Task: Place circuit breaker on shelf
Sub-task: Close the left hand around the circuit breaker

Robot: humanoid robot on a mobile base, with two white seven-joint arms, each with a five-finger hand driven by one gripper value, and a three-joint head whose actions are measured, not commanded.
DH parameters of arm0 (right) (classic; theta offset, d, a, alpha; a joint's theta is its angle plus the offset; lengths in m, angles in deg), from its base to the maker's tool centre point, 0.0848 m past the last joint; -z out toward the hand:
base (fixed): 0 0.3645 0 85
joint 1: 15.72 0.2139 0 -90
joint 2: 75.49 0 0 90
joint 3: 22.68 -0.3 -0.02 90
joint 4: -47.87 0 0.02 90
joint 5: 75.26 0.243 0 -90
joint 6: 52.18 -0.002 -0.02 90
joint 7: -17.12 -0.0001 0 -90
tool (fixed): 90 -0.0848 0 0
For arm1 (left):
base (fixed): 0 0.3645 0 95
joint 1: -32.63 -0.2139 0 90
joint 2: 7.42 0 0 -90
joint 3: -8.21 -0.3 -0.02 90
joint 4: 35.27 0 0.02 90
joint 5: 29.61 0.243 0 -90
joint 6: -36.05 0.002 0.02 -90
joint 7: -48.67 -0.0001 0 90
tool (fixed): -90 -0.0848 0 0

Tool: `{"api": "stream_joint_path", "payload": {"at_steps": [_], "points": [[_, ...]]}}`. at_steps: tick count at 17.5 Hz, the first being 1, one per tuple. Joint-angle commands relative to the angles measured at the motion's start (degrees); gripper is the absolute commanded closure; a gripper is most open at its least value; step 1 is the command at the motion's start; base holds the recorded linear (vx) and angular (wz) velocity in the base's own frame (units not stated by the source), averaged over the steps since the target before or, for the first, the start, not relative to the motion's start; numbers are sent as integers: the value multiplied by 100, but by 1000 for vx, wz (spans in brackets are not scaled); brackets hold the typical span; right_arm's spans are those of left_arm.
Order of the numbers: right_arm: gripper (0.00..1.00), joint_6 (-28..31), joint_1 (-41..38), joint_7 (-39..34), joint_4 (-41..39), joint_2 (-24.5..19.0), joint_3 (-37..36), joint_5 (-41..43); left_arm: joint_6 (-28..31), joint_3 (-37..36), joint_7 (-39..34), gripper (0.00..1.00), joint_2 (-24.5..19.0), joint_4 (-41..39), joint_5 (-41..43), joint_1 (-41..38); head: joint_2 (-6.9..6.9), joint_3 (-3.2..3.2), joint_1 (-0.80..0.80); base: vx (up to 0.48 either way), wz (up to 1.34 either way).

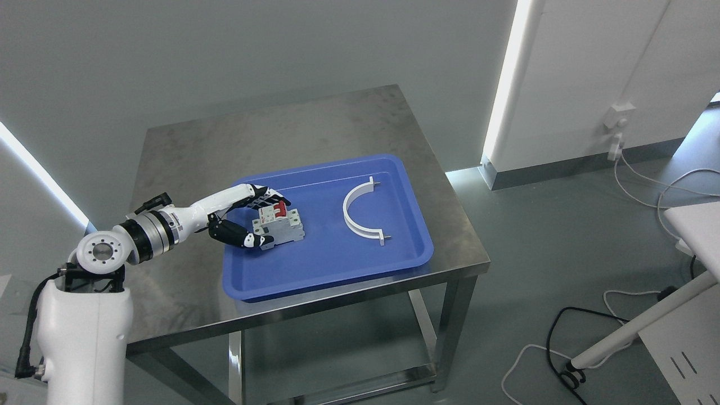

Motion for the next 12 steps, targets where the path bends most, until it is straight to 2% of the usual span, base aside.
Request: {"api": "stream_joint_path", "payload": {"at_steps": [1, 6, 8, 9, 10, 12], "points": [[0, -287, -88, -3, 0, 100, 0, 6, -40, 46, -25, 59, 207, -39, -5, -56, 0, 0, 0, 0, 0], [0, -287, -88, -3, -8, 100, 0, 6, -84, 195, -60, 75, 575, -39, -14, -57, 0, 0, 0, 0, 0], [0, -287, -88, -3, 0, 100, 0, -3, -258, 536, -52, 86, 1048, -39, -66, -22, 0, 0, 0, 0, 0], [0, -287, -88, -3, 0, 100, 0, 6, -408, 826, -43, 94, 1399, -56, -267, 31, 0, 0, 0, 0, 0], [0, -287, -88, -3, 0, 100, 0, 6, -461, 1037, -52, 99, 1461, -100, -608, 84, 0, 0, 0, 0, 0], [0, -287, -88, -3, 0, 100, 0, 6, -436, 1180, -252, 100, 1461, -170, -1337, 250, 0, 0, 0, 0, 0]]}}
